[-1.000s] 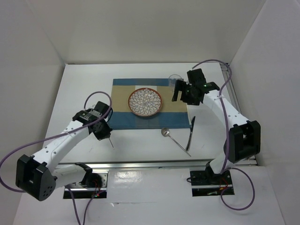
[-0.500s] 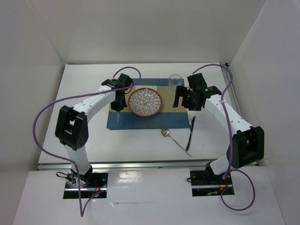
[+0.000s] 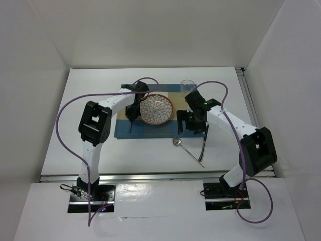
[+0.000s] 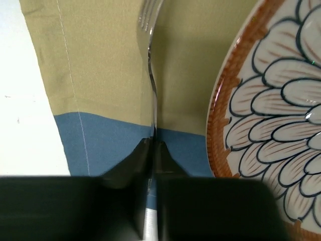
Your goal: Set the dinner table for one person
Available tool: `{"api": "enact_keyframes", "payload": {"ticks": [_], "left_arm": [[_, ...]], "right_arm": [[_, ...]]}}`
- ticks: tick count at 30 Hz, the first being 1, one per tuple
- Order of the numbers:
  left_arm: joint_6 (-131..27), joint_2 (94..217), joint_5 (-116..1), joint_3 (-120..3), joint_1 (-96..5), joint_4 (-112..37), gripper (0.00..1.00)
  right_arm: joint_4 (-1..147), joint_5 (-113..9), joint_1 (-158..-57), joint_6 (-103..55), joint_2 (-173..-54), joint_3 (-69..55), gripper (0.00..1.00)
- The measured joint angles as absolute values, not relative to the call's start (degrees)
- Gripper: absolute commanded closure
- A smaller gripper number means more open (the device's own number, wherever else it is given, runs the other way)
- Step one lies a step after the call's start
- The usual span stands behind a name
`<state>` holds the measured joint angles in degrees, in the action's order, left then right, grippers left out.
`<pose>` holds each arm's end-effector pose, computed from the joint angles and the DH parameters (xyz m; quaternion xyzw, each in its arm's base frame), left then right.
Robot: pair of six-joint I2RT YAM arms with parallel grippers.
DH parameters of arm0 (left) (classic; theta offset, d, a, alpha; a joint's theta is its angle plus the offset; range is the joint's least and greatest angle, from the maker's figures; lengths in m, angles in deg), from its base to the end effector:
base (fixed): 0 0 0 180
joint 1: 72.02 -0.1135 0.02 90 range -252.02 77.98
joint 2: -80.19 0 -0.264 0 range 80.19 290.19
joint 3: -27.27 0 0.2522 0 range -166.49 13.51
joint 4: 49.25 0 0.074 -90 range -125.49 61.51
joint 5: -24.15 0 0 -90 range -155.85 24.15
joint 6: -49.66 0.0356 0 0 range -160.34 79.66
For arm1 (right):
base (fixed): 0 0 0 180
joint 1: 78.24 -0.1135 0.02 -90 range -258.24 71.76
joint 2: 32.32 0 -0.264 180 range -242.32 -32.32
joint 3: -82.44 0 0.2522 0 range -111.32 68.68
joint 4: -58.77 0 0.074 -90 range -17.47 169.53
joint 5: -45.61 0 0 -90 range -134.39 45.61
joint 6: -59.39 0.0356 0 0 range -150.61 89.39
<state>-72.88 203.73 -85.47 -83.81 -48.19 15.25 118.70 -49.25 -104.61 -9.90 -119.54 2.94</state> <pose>0.4040 -0.1654 0.1744 -0.0936 0.9747 0.0964 0.1786 0.2663 0.1354 0.2421 -0.0566 0.9786 0.1155 0.1609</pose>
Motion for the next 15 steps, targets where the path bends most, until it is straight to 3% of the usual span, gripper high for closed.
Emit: {"api": "enact_keyframes", "payload": {"ticks": [4, 6, 8, 15], "left_arm": [[-72.31, 203.73, -83.46, -84.11, -49.02, 14.47, 0.44], [-72.03, 203.69, -82.45, -84.11, -49.32, 14.14, 0.38], [-71.96, 203.4, -81.97, -84.11, -49.54, 14.27, 0.33], [-71.96, 195.73, -77.88, -83.37, -49.7, 15.63, 0.33]], "right_arm": [[118.99, -49.23, -106.06, -9.51, -122.23, 5.98, 0.24], [119.53, -49.32, -107.17, -9.51, -122.71, 7.2, 0.28], [119.75, -49.71, -107.96, -9.57, -123.21, 7.55, 0.28], [119.73, -51.31, -108.79, -10.65, -128.04, 7.62, 0.32]]}}
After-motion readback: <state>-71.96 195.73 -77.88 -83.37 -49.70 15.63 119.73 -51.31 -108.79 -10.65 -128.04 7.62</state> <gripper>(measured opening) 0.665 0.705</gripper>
